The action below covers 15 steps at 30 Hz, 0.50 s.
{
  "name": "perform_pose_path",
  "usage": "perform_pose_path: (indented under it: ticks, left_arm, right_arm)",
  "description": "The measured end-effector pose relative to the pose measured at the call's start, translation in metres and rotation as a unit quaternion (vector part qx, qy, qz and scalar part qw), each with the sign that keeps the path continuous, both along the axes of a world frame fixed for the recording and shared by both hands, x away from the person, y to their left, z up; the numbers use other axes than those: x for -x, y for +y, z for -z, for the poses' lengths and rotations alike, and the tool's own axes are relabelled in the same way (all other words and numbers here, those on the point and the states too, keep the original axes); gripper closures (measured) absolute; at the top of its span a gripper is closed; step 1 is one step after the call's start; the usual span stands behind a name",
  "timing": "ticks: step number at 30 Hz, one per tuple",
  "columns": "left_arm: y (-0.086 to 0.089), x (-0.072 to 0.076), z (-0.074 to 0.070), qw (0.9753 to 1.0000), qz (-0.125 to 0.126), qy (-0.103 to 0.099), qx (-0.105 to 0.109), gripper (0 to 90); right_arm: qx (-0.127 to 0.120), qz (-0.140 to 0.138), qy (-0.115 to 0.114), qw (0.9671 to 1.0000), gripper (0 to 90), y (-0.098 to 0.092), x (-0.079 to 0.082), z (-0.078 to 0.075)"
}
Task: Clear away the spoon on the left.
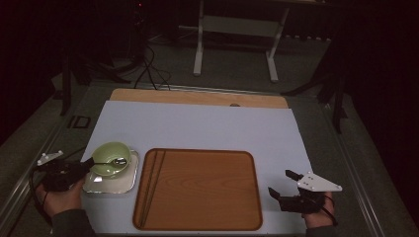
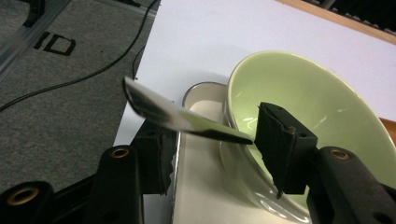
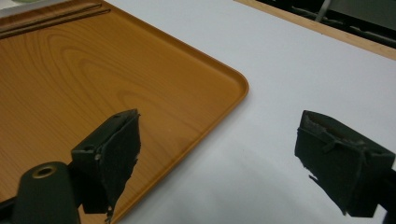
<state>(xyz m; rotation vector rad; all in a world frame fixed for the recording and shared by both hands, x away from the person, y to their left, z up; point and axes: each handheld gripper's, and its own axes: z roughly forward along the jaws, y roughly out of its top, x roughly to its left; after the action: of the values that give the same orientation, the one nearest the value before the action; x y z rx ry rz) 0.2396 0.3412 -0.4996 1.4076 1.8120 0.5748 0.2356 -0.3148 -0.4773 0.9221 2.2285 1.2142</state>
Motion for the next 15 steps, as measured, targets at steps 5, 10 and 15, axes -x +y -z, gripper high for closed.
perform_pose_path:
  ticks: [5, 10, 15]
  left_arm:
    - [0.0017, -0.0027, -0.0001, 0.9999, -0.006, -0.002, 0.010, 54.4]
    - [0.0042, -0.0034, 0.0003, 0.9997, -0.015, -0.009, 0.018, 59.8]
    - [-0.0022, -0.0030, -0.0044, 0.9998, -0.015, -0.011, -0.008, 68.5]
  right_arm:
    - [0.001, -0.001, 0.001, 1.0000, 14.2, 0.0003, 0.0000, 0.0001]
    - [0.001, -0.001, 0.002, 1.0000, 14.2, 0.0004, -0.0002, 0.0002]
    - [0.000, -0.002, 0.001, 1.0000, 14.2, 0.0004, 0.0000, 0.0000]
